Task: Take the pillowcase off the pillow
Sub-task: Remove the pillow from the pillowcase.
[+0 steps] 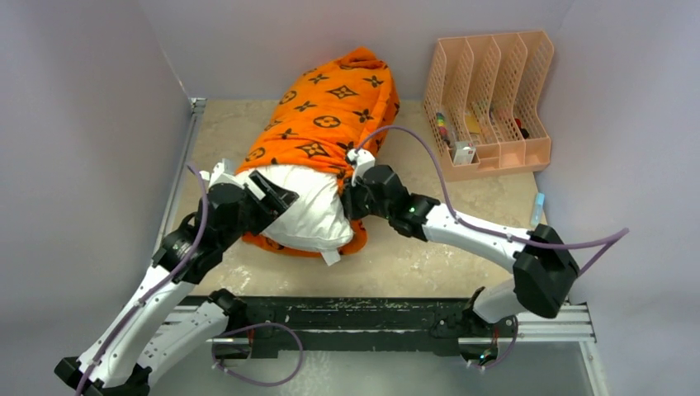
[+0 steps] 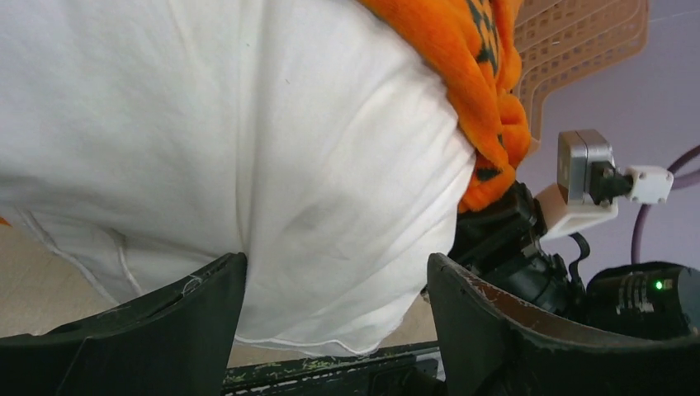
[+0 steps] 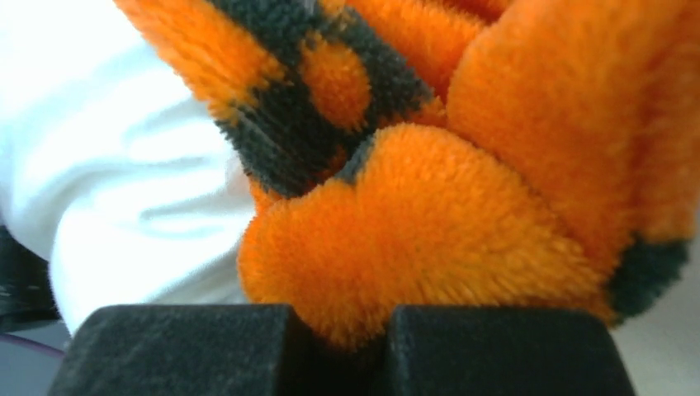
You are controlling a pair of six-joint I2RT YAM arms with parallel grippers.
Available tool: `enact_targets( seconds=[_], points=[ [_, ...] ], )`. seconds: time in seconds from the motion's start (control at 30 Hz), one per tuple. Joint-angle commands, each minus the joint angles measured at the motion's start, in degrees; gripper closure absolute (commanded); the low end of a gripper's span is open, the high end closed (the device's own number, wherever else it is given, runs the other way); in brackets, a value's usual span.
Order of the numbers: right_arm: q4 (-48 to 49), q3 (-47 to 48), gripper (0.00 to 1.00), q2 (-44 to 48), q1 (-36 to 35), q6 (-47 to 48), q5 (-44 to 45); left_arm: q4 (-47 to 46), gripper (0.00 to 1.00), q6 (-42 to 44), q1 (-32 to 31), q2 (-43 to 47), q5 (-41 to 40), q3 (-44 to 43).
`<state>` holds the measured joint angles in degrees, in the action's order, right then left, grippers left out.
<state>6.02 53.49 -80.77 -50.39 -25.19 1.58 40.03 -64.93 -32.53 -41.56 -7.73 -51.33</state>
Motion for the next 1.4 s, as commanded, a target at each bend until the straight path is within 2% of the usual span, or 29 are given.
enact_targets(
  seconds=[0.0, 0.1, 0.2, 0.27, 0.37, 0.5, 0.6, 0.7, 0.9, 1.0, 1.03, 1.07, 1.1, 1.13, 1.17, 1.23, 1.37],
  points=[
    [12.17, 12.87, 1.0, -3.68, 2.88, -4.55, -6.48, 2.98, 0.21, -2.32, -0.72, 0.9, 6.37, -3.12],
    [12.26, 17.59, 1.0, -5.79, 3.66, -4.75, -7.28, 6.59, 0.2, -0.35, -0.78, 1.63, 3.2, -4.83],
    [11.23, 23.65, 1.0, -9.19, 4.18, -4.83, -9.72, 3.84, 0.19, -0.87, -0.71, 0.13, 8.69, -3.67],
    [7.14, 28.84, 1.0, -12.27, 4.29, -3.59, -11.08, 2.07, 0.19, -1.89, -0.73, 0.32, 9.16, -2.27],
    [7.43, 29.85, 1.0, -12.93, 4.34, -4.11, -10.66, 4.95, 0.18, -2.65, -0.74, 1.87, 3.87, -2.46],
    [4.53, 32.92, 1.0, -15.12, 4.34, -2.72, -12.74, 2.91, 0.17, -6.9, -0.78, 4.03, 1.69, 0.21],
    [7.34, 32.75, 1.0, -14.68, 3.73, -1.43, -13.17, 5.38, 0.17, -6.65, -0.73, 2.81, -2.51, 1.45],
    [3.55, 35.11, 1.0, -15.0, 2.51, 0.73, -11.97, 6.45, 0.16, -5.91, -0.77, 0.06, -7.57, 1.95],
    [6.51, 31.34, 1.0, -10.63, 0.79, 1.42, -13.3, 1.5, 0.15, -5.83, -0.78, -5.83, -17.04, 3.87],
    [5.33, 30.51, 1.0, -8.94, 0.36, 1.55, -19.18, -2.42, 0.15, -6.39, -0.78, -6.25, -22.92, 4.85],
    [6.1, 28.89, 1.0, -7.86, 0.05, 1.2, -20.01, -3.61, 0.17, -6.03, -0.78, -6.32, -24.55, 4.86],
    [6.6, 26.91, 1.0, -6.54, -0.4, 1.04, -19.99, -4.58, 0.25, -5.04, -0.75, -6.55, -25.88, 4.51],
    [6.53, 25.25, 1.0, -5.3, -0.76, 1.23, -20.37, -5.43, 0.64, -3.94, -0.75, -7.05, -26.83, 3.82],
    [5.8, 23.78, 1.0, -4.16, -1.15, 1.77, -20.96, -5.6, 0.92, -2.66, -0.77, -7.76, -27.66, 2.78],
    [4.66, 22.31, 1.0, -3.13, -1.58, 2.66, -21.31, -5.32, 1.0, -1.52, -0.75, -8.57, -28.39, 1.11],
    [1.87, 18.98, 1.0, -1.1, -2.56, 4.23, -19.84, -3.81, 1.0, 2.25, -0.74, -10.42, -29.02, -2.82],
    [-0.32, 8.2, 1.0, 1.83, -3.56, 5.17, -10.44, 0.03, 1.0, 7.27, -0.7, -11.97, -29.09, -12.26]
  ],
)
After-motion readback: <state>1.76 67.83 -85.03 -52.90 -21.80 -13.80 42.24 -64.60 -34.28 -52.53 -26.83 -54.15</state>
